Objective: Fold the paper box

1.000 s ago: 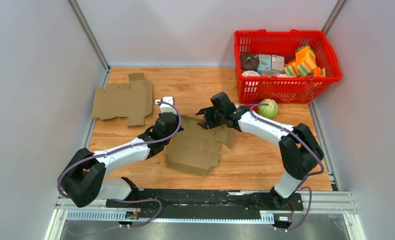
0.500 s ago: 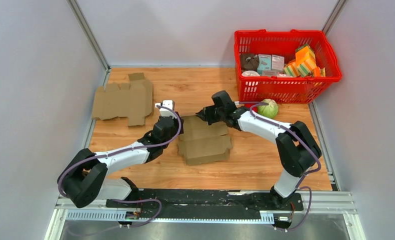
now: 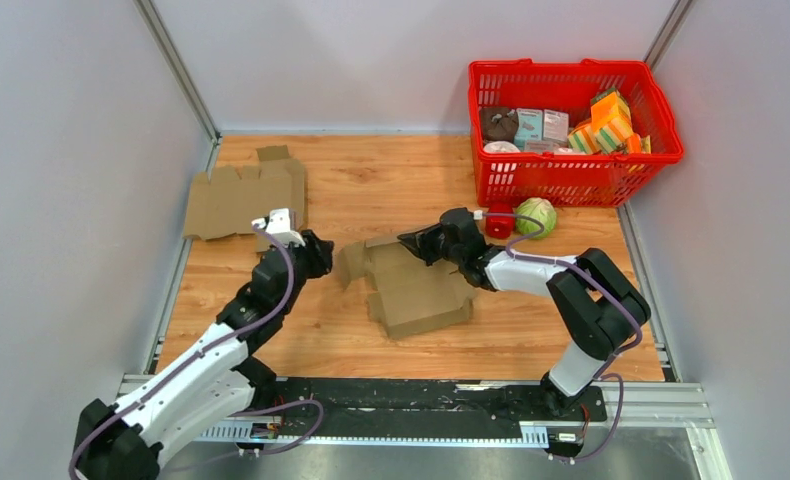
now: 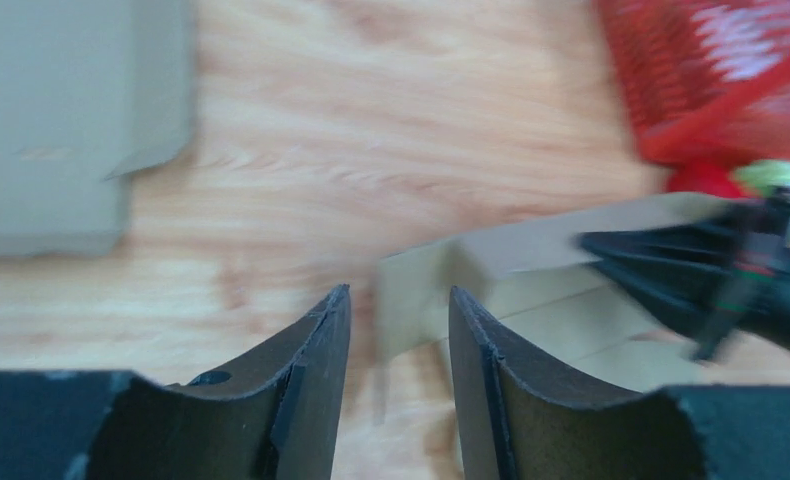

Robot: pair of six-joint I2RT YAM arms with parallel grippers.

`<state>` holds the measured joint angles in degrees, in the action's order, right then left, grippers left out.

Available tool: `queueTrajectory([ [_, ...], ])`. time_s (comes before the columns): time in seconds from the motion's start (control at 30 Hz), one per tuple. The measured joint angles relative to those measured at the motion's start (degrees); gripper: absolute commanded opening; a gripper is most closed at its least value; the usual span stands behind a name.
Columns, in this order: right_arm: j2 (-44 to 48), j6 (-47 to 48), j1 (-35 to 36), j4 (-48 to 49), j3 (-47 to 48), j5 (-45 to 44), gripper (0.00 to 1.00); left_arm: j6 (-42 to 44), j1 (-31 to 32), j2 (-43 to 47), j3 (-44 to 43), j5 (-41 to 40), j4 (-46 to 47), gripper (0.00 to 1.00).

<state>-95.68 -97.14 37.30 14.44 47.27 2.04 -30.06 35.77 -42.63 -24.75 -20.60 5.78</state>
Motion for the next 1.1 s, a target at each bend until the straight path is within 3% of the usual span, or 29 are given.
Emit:
queueTrajectory([
  [0.13,0.2,1.0,-0.3,4.8,-1.2,0.3,0.00,-4.5,-7.5,-8.6,-4.0,0.4,-11.0,0.42],
  [0.3,1.8,1.2,-0.8,7.5,-2.3,0.7,0.00,-6.7,-9.5,-21.1,-7.0,3.1,-17.6,0.48],
  [0.57,2.5,1.0,-1.2,9.5,-2.4,1.3,0.00,-2.6,-11.1,-30.0,-9.7,11.8,-7.6,0.47],
  [0.83,1.9,0.3,-1.4,10.4,-2.4,1.8,0.00,2.6,-10.8,-30.0,-7.0,20.8,6.1,0.42],
  [1.1,0.2,-0.7,-1.4,11.0,-2.4,2.2,0.00,4.3,-7.7,-30.3,-6.0,24.1,9.5,0.47],
])
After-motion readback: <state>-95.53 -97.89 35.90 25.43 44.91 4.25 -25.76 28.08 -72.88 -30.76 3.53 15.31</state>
